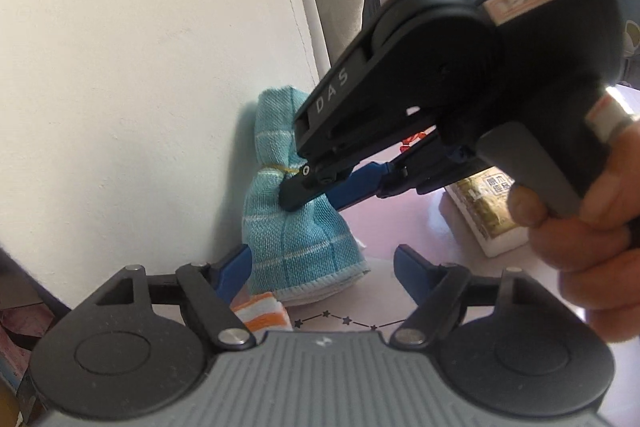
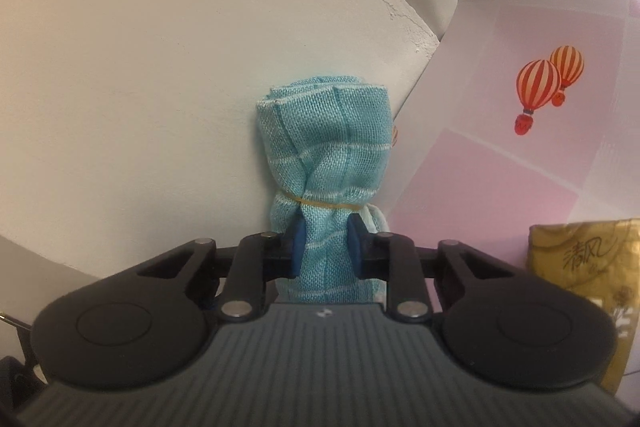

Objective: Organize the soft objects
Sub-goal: 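Grasp the teal rolled towel with the right gripper and lift, then carry the teal towel with the right gripper over the cardboard box, then lower the teal towel into the box and open the right gripper, then move the right gripper to the white yogurt cup on the table, then grasp the yogurt cup rim with the right gripper and lift, then carry the yogurt cup with the right gripper into the box, then lower the yogurt cup into the box and open the right gripper, then move the right gripper to the orange-striped rolled towel, then grasp the orange-striped towel with the right gripper and lift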

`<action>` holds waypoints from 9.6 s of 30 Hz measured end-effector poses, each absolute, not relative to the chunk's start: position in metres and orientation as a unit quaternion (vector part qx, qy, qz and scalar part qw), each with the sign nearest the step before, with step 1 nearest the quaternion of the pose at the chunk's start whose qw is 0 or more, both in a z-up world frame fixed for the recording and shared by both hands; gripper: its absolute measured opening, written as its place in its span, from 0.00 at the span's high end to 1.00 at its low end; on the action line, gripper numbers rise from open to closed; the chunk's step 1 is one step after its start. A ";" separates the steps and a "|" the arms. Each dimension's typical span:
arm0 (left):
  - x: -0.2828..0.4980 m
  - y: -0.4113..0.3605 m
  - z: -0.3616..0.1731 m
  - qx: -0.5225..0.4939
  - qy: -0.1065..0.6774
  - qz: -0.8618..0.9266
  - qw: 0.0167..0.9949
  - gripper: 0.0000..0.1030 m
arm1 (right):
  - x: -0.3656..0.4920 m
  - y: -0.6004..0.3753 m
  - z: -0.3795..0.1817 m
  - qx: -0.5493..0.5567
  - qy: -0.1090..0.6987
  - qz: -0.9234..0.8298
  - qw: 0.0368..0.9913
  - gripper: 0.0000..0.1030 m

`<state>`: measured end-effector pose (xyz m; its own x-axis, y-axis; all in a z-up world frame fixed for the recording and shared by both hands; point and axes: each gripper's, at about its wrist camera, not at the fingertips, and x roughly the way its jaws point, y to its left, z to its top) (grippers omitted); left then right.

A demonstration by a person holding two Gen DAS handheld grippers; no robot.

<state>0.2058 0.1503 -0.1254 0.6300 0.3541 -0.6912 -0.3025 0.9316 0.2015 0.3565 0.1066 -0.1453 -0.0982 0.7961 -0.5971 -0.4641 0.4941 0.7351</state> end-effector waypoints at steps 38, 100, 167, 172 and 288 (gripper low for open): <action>0.060 -0.091 -0.022 0.131 0.270 -0.140 0.944 0.41 | 0.161 -0.351 0.038 0.298 0.382 0.277 0.830 0.85; 0.054 0.004 -0.031 0.051 0.359 -0.016 0.932 0.40 | 0.157 -0.452 -0.010 -0.118 0.437 -0.094 0.887 0.84; 0.279 0.024 -0.120 -0.009 0.412 0.012 0.911 0.52 | 0.423 -0.099 -0.114 0.176 0.582 0.346 0.715 0.80; 0.271 0.025 -0.112 -0.020 0.410 0.012 0.912 0.53 | 0.414 -0.100 -0.103 0.173 0.581 0.348 0.715 0.81; 0.069 0.288 -0.100 -0.158 0.413 0.139 0.886 0.30 | 0.251 0.076 -0.127 0.245 0.577 0.410 0.662 0.41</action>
